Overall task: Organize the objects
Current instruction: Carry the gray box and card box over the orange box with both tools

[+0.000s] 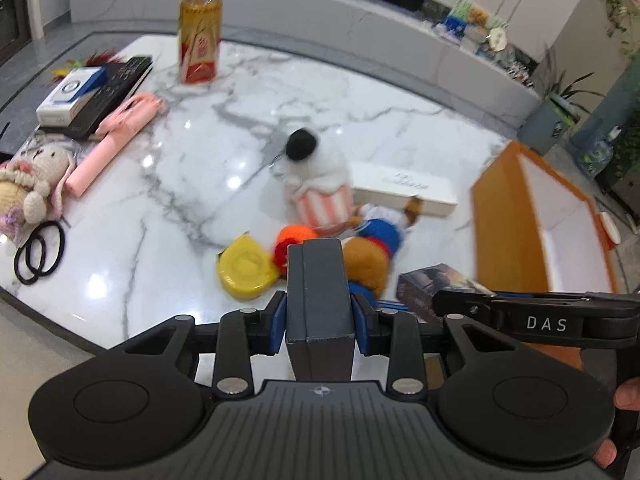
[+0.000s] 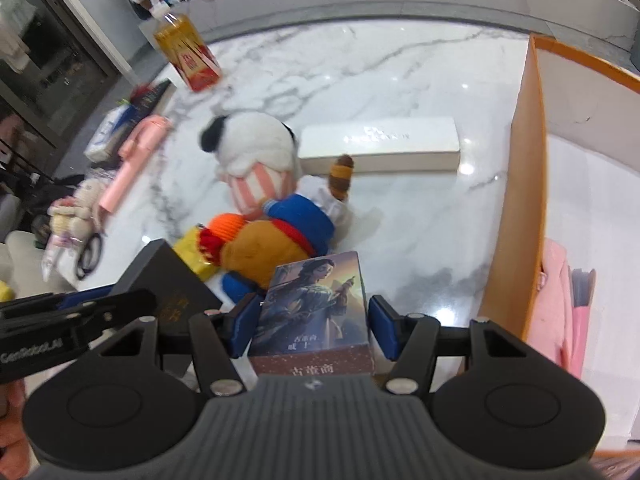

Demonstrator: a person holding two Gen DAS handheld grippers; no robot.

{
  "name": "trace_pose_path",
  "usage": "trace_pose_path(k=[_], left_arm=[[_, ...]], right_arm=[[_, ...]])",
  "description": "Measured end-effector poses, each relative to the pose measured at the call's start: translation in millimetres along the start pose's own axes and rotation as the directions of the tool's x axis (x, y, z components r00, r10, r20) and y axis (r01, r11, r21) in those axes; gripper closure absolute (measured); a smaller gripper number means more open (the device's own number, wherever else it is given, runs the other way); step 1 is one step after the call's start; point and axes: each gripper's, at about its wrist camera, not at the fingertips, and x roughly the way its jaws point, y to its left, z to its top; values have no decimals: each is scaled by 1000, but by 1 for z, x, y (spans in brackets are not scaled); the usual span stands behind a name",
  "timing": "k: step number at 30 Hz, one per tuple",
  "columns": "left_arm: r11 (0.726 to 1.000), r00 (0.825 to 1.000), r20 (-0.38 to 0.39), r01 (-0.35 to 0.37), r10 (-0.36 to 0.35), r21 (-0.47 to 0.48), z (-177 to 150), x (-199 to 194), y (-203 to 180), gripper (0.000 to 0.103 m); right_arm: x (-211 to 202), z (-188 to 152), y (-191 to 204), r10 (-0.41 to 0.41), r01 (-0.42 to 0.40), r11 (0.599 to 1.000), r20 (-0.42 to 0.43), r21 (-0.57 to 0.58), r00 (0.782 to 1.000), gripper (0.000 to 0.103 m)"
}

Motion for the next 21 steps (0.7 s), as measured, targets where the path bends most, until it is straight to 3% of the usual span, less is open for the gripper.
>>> trace_pose_path(k=[7, 13, 16, 21], left_arm=[[989, 990, 36, 135, -138, 64, 8, -19, -50, 64], [954, 963, 11, 266, -270, 139, 17, -14, -115, 64], [936, 951, -13, 306, -308, 173, 17, -1, -152, 64], [910, 934, -79, 356, -347, 211, 11, 33, -206, 64]], right_arm=[[-64, -11, -14, 54, -59, 997, 116, 42, 992, 42], [-121, -20, -65, 38, -82, 981, 239, 176, 970, 42], [-142, -26, -102, 8, -93, 956, 289, 280, 957, 42], [-157, -42, -166, -28, -133, 876, 324, 464, 945, 42]])
